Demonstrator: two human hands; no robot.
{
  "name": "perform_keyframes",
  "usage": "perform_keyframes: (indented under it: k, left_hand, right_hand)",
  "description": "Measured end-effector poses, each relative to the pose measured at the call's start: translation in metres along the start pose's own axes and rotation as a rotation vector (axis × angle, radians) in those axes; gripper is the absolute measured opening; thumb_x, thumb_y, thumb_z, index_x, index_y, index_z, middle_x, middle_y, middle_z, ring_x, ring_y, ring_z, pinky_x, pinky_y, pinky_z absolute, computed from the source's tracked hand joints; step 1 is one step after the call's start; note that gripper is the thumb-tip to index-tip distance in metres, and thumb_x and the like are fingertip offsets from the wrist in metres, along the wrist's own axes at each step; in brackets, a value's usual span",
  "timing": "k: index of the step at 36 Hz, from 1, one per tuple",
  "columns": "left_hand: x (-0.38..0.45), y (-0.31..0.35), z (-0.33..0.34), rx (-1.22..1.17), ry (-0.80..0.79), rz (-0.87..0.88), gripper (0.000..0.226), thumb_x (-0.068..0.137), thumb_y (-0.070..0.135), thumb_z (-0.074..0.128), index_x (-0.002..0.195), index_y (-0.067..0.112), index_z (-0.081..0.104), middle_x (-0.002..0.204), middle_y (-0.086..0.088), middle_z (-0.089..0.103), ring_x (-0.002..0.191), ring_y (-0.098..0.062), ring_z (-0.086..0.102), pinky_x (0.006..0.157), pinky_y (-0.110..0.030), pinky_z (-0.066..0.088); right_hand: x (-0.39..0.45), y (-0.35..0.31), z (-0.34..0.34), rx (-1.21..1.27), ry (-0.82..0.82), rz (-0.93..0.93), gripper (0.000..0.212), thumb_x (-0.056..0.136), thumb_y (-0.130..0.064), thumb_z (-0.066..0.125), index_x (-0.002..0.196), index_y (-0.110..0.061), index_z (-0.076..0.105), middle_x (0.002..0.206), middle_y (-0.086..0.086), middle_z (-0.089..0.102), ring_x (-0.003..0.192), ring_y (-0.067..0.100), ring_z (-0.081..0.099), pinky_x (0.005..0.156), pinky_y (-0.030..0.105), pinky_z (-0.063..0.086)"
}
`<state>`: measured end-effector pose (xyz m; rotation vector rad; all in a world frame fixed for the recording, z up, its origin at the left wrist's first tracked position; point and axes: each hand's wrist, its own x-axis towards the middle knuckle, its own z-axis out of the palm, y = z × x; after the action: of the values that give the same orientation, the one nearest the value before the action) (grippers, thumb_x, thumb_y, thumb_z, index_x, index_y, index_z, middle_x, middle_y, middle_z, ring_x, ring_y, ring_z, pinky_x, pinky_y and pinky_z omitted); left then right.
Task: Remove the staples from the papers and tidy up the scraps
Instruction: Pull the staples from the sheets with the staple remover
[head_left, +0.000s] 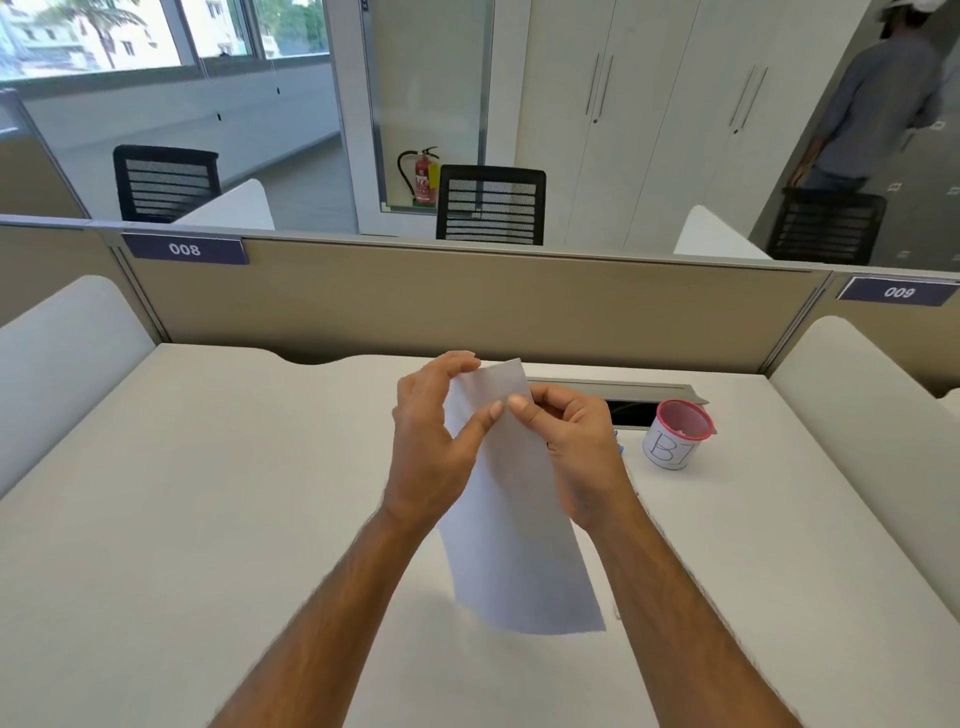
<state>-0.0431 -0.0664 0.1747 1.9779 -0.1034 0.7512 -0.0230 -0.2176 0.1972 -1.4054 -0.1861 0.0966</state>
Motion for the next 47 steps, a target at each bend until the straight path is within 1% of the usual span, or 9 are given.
perform_keyframes:
  k: [7,14,19,23,29,34,37,42,47]
  left_hand:
    - [0.023,0.010,-0.029,-0.051,-0.140,-0.038,0.018,0.086,0.028,0.083,0.097,0.018,0.073,0.089,0.013,0.073,0.087,-0.003,0.065,0.078,-0.014,0.046]
    - [0.041,0.010,-0.052,-0.125,-0.342,-0.204,0.012,0.088,0.024,0.081,0.083,0.016,0.074,0.082,-0.002,0.075,0.078,-0.028,0.071,0.072,-0.040,0.057]
    - [0.037,-0.007,-0.048,-0.116,-0.271,-0.245,0.014,0.094,0.022,0.075,0.081,0.017,0.072,0.080,0.000,0.073,0.072,-0.012,0.064,0.069,-0.034,0.053]
    - [0.030,-0.022,-0.036,0.066,-0.161,-0.132,0.004,0.095,0.017,0.071,0.098,0.020,0.072,0.102,0.008,0.071,0.099,-0.011,0.063,0.088,-0.032,0.052]
    - [0.021,-0.023,-0.011,0.197,0.118,0.047,0.003,0.095,0.015,0.071,0.094,0.012,0.070,0.104,0.000,0.064,0.100,-0.015,0.056,0.081,-0.022,0.051]
    - [0.020,-0.005,-0.001,-0.173,0.032,-0.191,0.032,0.099,0.050,0.059,0.094,0.020,0.070,0.089,0.009,0.075,0.087,-0.012,0.074,0.078,-0.028,0.059]
    - [0.019,-0.004,0.002,-0.300,0.120,-0.318,0.026,0.099,0.038,0.066,0.086,0.016,0.073,0.079,0.002,0.075,0.079,-0.022,0.074,0.073,-0.041,0.062]
    - [0.027,-0.020,-0.001,-0.615,0.218,-0.669,0.031,0.101,0.012,0.061,0.074,-0.004,0.063,0.081,-0.021,0.071,0.079,-0.034,0.071,0.079,-0.047,0.059]
    - [0.033,-0.042,-0.009,-0.791,0.166,-0.838,0.024,0.104,0.013,0.054,0.106,-0.002,0.073,0.105,-0.014,0.079,0.101,-0.030,0.076,0.082,-0.040,0.062]
  right_hand:
    - [0.005,-0.008,0.005,-0.051,-0.060,-0.064,0.012,0.093,-0.012,0.069,0.098,-0.003,0.076,0.095,0.019,0.076,0.084,0.027,0.069,0.081,0.042,0.055]
    - [0.010,0.000,0.012,0.214,-0.105,0.121,0.025,0.088,-0.004,0.071,0.104,0.013,0.064,0.095,0.023,0.070,0.086,0.033,0.067,0.076,0.040,0.056]
    - [0.012,0.008,0.009,0.118,-0.150,0.186,0.023,0.087,0.000,0.071,0.109,0.007,0.069,0.102,0.025,0.073,0.086,0.034,0.070,0.080,0.044,0.059]
    - [0.017,0.016,0.008,-0.026,-0.044,0.133,0.012,0.086,-0.002,0.073,0.097,-0.005,0.076,0.095,0.018,0.077,0.083,0.032,0.072,0.087,0.056,0.057]
    - [0.020,0.012,0.017,-0.318,0.226,-0.143,0.012,0.091,-0.012,0.070,0.097,-0.017,0.079,0.087,-0.006,0.077,0.081,0.014,0.072,0.075,0.032,0.061]
    - [0.018,0.020,0.038,-0.627,0.299,-0.542,0.012,0.090,-0.006,0.069,0.098,-0.010,0.078,0.091,0.000,0.070,0.086,0.014,0.066,0.077,0.032,0.055]
    - [0.015,0.030,0.051,-0.747,0.291,-0.654,0.015,0.090,-0.010,0.071,0.103,-0.010,0.077,0.094,0.001,0.066,0.091,0.019,0.061,0.077,0.031,0.054]
    - [0.010,0.053,0.064,-0.863,0.191,-0.638,0.030,0.094,-0.032,0.065,0.115,-0.015,0.074,0.110,-0.002,0.069,0.104,0.012,0.058,0.096,0.020,0.051]
    - [0.022,0.075,0.048,-0.809,0.214,-0.506,0.030,0.093,-0.037,0.064,0.109,-0.014,0.074,0.110,-0.002,0.069,0.105,0.011,0.058,0.097,0.023,0.050]
